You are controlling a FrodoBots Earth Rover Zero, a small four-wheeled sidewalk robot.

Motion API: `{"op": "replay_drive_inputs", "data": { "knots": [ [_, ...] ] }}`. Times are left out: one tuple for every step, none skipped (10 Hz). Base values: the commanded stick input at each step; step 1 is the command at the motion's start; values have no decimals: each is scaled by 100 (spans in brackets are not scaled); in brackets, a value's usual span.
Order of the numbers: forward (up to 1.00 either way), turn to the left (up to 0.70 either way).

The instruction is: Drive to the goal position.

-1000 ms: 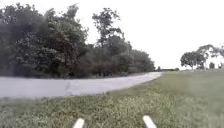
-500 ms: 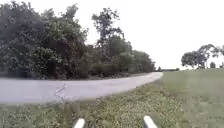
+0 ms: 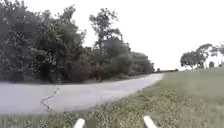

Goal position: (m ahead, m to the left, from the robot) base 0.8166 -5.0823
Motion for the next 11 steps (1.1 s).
{"op": "replay_drive_inputs", "data": {
  "knots": [
    [70, 0],
    [70, 0],
    [70, 0],
    [70, 0],
    [70, 0],
    [70, 0],
    [70, 0],
    [70, 0],
    [70, 0],
    [70, 0],
    [70, 0]
  ]
}}
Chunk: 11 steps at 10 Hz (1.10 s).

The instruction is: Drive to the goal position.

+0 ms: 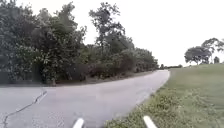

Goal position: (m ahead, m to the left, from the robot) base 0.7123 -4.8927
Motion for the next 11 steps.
{"op": "replay_drive_inputs", "data": {
  "knots": [
    [70, 0],
    [70, 0],
    [70, 0],
    [70, 0],
    [70, 0],
    [70, 0],
    [70, 0],
    [70, 0],
    [70, 0],
    [70, 0],
    [70, 0]
  ]
}}
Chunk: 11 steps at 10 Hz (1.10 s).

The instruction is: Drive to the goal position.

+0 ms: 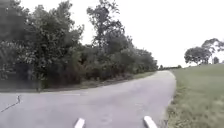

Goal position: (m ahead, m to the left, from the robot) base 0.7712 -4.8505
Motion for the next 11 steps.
{"op": "replay_drive_inputs", "data": {
  "knots": [
    [70, 0],
    [70, 0],
    [70, 0],
    [70, 0],
    [70, 0],
    [70, 0],
    [70, 0],
    [70, -12],
    [70, -35],
    [70, -35],
    [70, -35]
  ]
}}
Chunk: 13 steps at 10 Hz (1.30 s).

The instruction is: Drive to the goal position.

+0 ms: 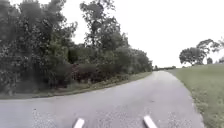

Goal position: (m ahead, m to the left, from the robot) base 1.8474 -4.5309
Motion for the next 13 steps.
{"op": "replay_drive_inputs", "data": {
  "knots": [
    [70, -35],
    [70, -35],
    [70, -35],
    [70, -35],
    [70, -35],
    [70, -35],
    [70, -35],
    [70, -35],
    [70, -35],
    [70, -35],
    [70, -6],
    [70, 0],
    [70, 0]
  ]
}}
